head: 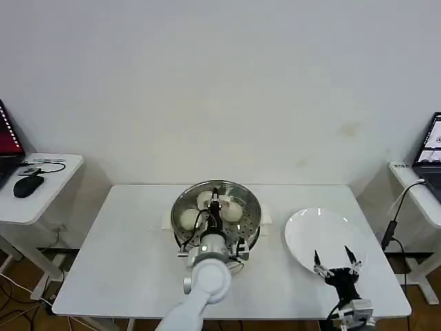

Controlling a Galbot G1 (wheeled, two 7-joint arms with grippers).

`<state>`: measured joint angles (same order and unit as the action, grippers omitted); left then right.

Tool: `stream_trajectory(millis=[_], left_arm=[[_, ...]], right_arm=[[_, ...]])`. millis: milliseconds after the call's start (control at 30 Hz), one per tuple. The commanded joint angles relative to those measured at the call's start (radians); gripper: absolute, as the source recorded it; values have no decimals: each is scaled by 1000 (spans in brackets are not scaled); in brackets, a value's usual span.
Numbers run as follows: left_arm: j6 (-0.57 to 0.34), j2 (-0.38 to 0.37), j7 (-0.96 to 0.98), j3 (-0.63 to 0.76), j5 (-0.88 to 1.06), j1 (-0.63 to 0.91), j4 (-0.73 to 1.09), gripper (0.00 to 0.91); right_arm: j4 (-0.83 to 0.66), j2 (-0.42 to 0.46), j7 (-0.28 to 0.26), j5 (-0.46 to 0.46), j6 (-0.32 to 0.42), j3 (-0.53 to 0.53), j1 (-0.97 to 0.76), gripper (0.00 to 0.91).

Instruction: Take steamed baozi put them in steamer then cover it.

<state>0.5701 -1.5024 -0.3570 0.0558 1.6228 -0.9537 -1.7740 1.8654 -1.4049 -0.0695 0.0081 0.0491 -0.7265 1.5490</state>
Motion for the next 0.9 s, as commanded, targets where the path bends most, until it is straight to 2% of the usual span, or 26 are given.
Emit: stream_trajectory(millis=[33,333,400,900], left_arm=[[2,-1,0,-1,-20,-2,3,0],[8,-5,11,-5,-45,1,15,0],[8,-5,13,-6,-51,0,12,907],[14,50,15,0,-91,-22,-97,907]], right_arm=[[-2,-2,-1,-11,4,4,5,907],[-3,-2,-4,-24,10,5,9,907],[-3,-3,-6,-26,10,7,8,907],[-6,-11,-10,-47,18,14,16,907]])
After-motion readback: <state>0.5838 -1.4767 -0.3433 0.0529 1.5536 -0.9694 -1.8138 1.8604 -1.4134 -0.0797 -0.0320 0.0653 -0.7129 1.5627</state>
